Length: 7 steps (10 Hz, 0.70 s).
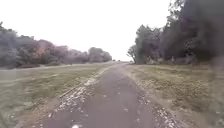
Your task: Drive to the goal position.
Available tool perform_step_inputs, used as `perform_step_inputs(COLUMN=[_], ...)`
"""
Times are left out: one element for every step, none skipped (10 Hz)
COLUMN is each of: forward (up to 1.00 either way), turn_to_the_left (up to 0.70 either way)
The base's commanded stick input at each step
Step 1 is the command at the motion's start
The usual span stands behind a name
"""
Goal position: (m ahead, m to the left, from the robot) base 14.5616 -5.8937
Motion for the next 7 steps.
perform_step_inputs(forward=[0.45, 0.45, 0.45, 0.45, 0.45, 0.45, 0.45], turn_to_the_left=[0.0, 0.0, 0.0, 0.0, 0.0, 0.0, 0.0])
